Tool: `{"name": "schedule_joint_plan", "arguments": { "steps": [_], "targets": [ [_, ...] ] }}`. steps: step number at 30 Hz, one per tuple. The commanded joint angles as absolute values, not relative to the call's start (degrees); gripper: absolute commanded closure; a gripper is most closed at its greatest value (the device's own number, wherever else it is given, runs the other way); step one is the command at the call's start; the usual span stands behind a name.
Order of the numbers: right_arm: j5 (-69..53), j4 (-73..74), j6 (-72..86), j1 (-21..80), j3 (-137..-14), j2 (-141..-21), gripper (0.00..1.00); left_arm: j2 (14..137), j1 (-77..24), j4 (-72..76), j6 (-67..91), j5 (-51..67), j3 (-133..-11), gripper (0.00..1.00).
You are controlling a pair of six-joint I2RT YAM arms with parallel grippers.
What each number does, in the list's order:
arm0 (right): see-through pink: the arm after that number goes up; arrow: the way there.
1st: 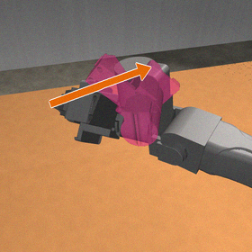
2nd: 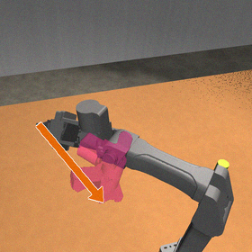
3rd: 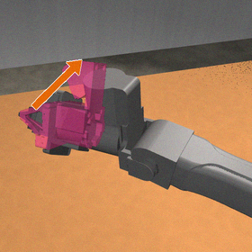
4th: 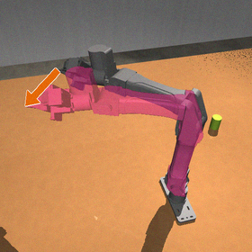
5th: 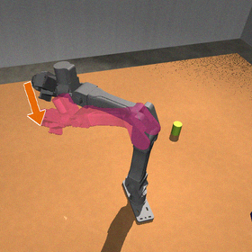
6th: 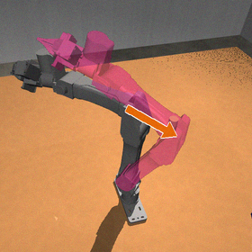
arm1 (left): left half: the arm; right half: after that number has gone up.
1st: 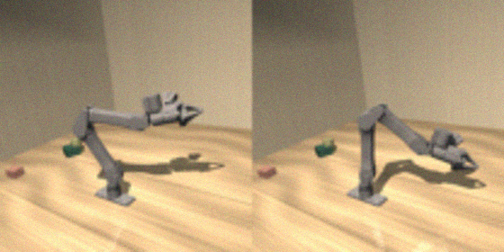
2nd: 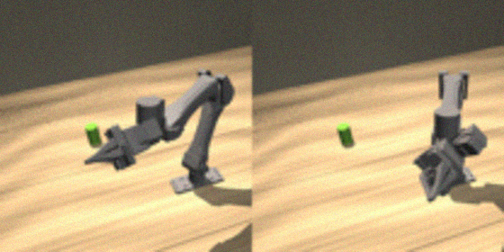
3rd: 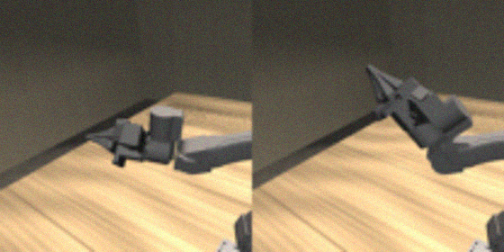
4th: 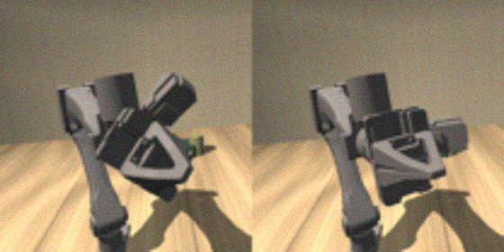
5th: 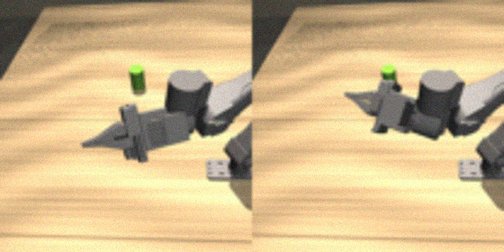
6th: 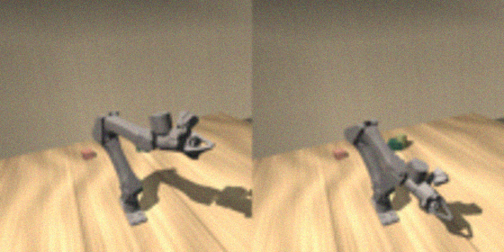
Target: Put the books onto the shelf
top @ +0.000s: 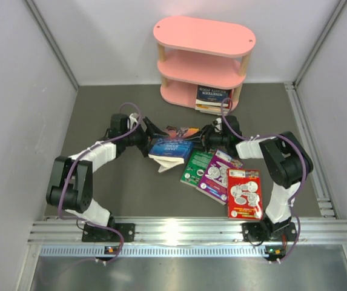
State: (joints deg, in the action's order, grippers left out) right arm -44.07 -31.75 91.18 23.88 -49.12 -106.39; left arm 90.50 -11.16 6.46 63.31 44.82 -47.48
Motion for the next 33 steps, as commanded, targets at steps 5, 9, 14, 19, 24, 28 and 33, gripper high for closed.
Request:
{"name": "schedule_joint_plan", "arguments": {
  "steps": [5,9,14,19,24,28,33],
  "targets": [
    [-48.2,-36.1,90.2,23.5,-53.3,-99.3,1.0,81.2,-10.7,-10.5,52.1,43.3,-51.2,0.02],
    [-48.9,-30.9,86.4,22.7,-53.5,-96.2,1.0,76.1,-9.0,-10.7,54.9,41.1,-50.3,0.02],
    [-49.5,-25.1,81.7,22.6,-54.4,-94.7,1.0,72.3,-9.0,-20.2,53.1,34.0,-55.3,0.02],
    [-50.4,-20.6,77.3,22.6,-54.5,-93.6,1.0,67.9,-8.9,-30.2,46.9,23.8,-61.9,0.02],
    [-50.6,-17.9,75.0,22.6,-54.5,-92.1,1.0,62.7,-8.9,-20.5,52.4,30.3,-57.4,0.02],
    [-50.8,-17.1,74.6,22.7,-58.1,-91.3,1.0,58.7,-8.9,-10.3,57.9,38.5,-49.8,0.02],
    [-50.2,-17.6,76.5,22.6,-59.7,-88.7,1.0,54.1,-9.0,-0.5,64.2,42.4,-40.2,0.02]
  ]
}}
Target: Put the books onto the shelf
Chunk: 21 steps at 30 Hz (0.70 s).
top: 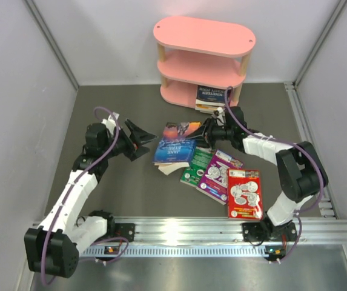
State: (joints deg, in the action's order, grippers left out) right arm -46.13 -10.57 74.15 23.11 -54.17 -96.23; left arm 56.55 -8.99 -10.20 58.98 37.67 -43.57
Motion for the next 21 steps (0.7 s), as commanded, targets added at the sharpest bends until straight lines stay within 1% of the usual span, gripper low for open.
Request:
{"name": "schedule_joint_plan", "arguments": {
  "steps": [1,5,11,12,15,21],
  "targets": [
    [-49.7,-18.0,77.0,22.5,-59.4,-88.2,1.0,53.8,-9.0,0.8,64.6,42.8,-39.3,0.02],
    [-49.3,-20.1,79.7,22.6,-58.4,-86.5,1.0,53.2,-9.2,3.6,66.2,43.9,-35.2,0.02],
    [-47.8,-40.1,95.2,22.6,-52.1,-85.7,1.0,54.7,-9.5,10.2,70.0,43.6,-31.6,0.02],
    [-47.6,-45.3,99.1,22.6,-51.5,-86.1,1.0,55.1,-9.5,11.5,71.3,43.9,-31.2,0.02],
    [-46.1,-54.5,105.7,22.6,-49.9,-87.7,1.0,56.7,-10.1,14.4,72.2,44.4,-30.6,0.02],
    [-43.9,-62.6,111.2,22.8,-49.8,-90.1,1.0,59.1,-11.7,17.0,73.2,44.5,-30.8,0.02]
  ]
}}
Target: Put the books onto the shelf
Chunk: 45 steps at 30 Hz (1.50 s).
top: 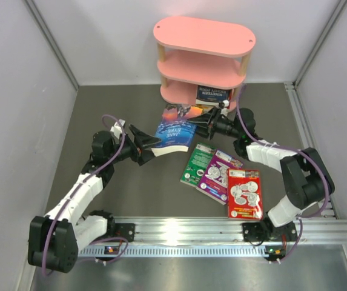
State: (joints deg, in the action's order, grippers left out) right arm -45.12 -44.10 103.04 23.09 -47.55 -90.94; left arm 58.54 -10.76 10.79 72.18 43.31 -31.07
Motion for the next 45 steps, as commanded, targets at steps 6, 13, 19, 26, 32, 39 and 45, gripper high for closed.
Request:
{"name": "schedule_joint_plan", "arguments": {
  "steps": [6,13,19,26,32,39,45],
  "targets": [
    [-40.0,-73.5,118.4,24.0,-49.0,-93.3,1.0,59.4,-12.4,20.6,75.8,44.2,-28.8,0.02],
    [-37.3,-77.5,118.7,25.5,-46.4,-94.4,1.0,60.3,-12.6,26.4,80.3,43.7,-28.3,0.02],
    [-33.4,-84.9,120.6,26.8,-43.4,-97.6,1.0,60.6,-12.7,28.6,82.6,43.1,-28.1,0.05],
    [-31.8,-86.7,118.6,27.1,-40.7,-99.3,1.0,60.9,-12.8,29.4,83.0,42.5,-28.4,0.54],
    [-32.1,-87.3,118.4,27.0,-40.0,-100.3,1.0,62.3,-12.8,24.9,79.1,42.5,-30.7,0.81],
    [-35.4,-87.3,118.2,27.0,-41.2,-101.2,0.74,65.5,-12.7,14.2,69.5,39.3,-37.5,1.0],
    [-39.3,-87.1,118.7,26.8,-40.0,-101.4,0.41,69.6,-12.6,6.2,59.9,33.4,-46.8,1.0]
  ]
}}
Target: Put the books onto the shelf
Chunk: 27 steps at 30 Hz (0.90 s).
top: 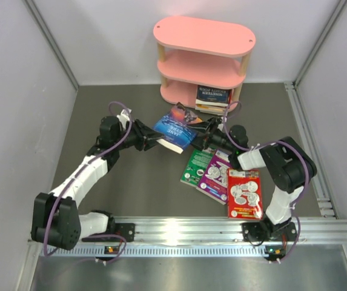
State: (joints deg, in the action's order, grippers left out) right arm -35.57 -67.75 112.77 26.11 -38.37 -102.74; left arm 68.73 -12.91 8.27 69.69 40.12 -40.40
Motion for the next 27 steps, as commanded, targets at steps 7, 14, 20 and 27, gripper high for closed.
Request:
{"name": "schedule_joint_plan", "arguments": {
  "steps": [7,14,20,27],
  "targets": [
    [-40.8,-87.2,118.1,25.4,-35.2,-99.6,0.39,78.7,-10.1,3.2,53.5,31.1,-55.5,1.0],
    [-43.3,-86.2,118.2,22.1,-33.3,-98.5,0.39,87.7,-6.2,3.2,51.7,31.5,-64.5,1.0],
    [-44.5,-84.7,118.1,20.4,-34.0,-98.9,0.39,93.4,-3.0,10.1,55.6,35.1,-66.4,1.0],
    [-45.9,-81.9,117.2,19.2,-35.9,-99.6,0.39,99.6,-0.4,39.9,74.6,37.7,-59.2,1.0]
  ]
}}
